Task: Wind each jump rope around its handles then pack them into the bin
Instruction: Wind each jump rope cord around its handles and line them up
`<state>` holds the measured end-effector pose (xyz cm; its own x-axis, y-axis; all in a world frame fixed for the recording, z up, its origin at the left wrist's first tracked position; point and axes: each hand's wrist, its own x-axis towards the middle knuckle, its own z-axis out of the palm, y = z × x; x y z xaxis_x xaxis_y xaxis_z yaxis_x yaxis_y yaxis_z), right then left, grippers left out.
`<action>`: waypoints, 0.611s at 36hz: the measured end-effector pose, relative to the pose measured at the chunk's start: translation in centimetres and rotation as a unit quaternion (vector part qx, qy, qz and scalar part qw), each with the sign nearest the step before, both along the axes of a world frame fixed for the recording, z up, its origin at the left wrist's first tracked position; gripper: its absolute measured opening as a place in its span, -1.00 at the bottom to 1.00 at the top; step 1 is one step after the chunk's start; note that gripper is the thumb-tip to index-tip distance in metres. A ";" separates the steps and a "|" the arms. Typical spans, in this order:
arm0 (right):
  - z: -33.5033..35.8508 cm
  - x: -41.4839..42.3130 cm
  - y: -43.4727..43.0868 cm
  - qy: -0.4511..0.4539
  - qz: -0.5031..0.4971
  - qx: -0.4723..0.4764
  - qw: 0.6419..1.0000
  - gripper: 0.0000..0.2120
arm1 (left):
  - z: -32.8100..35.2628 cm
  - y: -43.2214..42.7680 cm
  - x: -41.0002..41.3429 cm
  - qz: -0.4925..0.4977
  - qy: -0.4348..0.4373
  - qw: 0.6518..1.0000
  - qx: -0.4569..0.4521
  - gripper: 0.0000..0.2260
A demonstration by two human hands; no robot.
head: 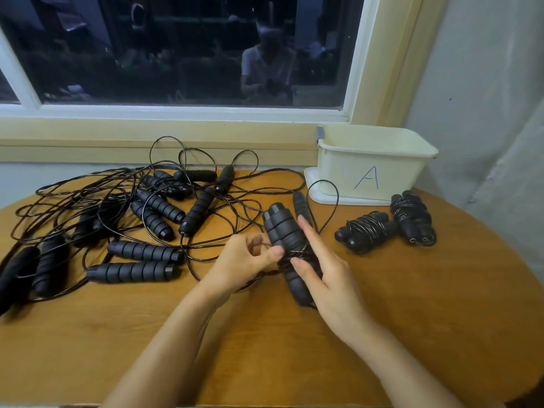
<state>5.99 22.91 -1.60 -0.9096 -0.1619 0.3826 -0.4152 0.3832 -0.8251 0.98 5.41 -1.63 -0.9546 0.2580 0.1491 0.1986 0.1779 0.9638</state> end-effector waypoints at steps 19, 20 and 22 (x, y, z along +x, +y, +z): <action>-1.2 -2.3 0.8 -0.066 0.018 -0.172 0.983 -0.53 | 1.1 0.5 -1.4 -0.058 -0.047 0.997 -0.033 -0.71; -1.3 -2.5 0.7 -0.047 -0.003 -0.119 0.992 -0.55 | 1.0 0.6 -1.4 -0.043 -0.041 0.998 -0.033 -0.74; -1.7 -2.8 0.6 0.024 -0.071 0.017 0.997 -0.52 | 0.6 1.0 -1.3 -0.008 -0.037 0.999 -0.018 -0.74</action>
